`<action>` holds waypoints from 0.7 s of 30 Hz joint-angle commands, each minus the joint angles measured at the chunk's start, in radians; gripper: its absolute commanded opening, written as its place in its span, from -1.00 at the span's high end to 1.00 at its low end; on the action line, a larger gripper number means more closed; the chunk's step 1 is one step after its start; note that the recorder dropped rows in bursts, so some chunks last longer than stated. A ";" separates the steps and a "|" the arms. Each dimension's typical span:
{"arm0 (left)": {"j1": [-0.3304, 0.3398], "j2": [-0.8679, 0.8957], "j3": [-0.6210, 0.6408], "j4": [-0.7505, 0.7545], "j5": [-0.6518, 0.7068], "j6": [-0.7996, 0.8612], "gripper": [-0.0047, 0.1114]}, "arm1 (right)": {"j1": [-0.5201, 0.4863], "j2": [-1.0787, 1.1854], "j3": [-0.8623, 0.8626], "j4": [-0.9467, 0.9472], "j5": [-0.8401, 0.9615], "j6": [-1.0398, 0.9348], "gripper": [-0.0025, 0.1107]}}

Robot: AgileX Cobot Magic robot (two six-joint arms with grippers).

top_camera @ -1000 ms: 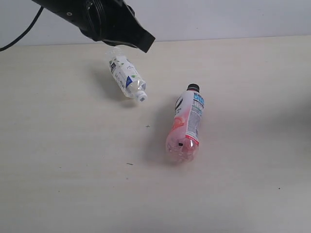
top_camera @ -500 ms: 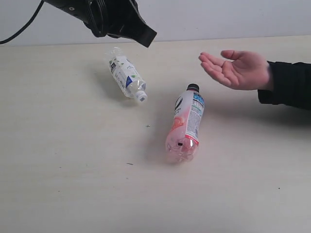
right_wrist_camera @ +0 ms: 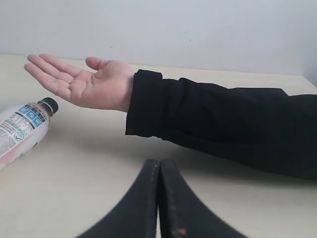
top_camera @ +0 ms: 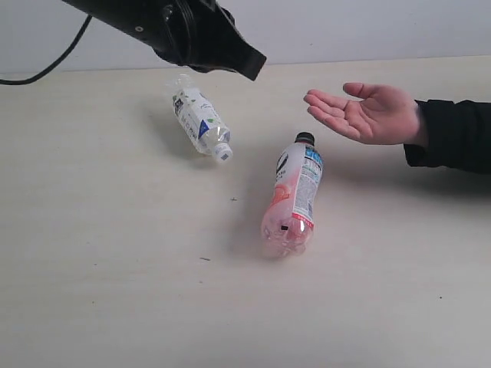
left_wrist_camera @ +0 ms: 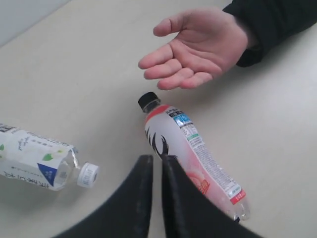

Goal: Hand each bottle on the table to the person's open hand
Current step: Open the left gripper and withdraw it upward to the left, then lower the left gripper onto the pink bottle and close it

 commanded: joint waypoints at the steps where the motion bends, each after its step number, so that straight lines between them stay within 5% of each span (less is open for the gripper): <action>1: -0.021 0.069 -0.040 -0.041 0.016 0.003 0.41 | -0.003 -0.005 0.005 -0.006 -0.004 -0.006 0.96; 6: -0.056 0.163 -0.140 -0.026 0.063 -0.049 -0.12 | -0.003 -0.005 0.005 -0.006 -0.004 -0.006 0.96; 13: -0.094 0.315 -0.348 0.143 0.252 -0.280 -0.13 | -0.003 -0.005 0.005 -0.003 -0.004 -0.006 0.96; 21: -0.109 0.447 -0.412 0.209 0.320 -0.400 -0.13 | -0.003 -0.005 0.005 -0.003 -0.004 -0.006 0.96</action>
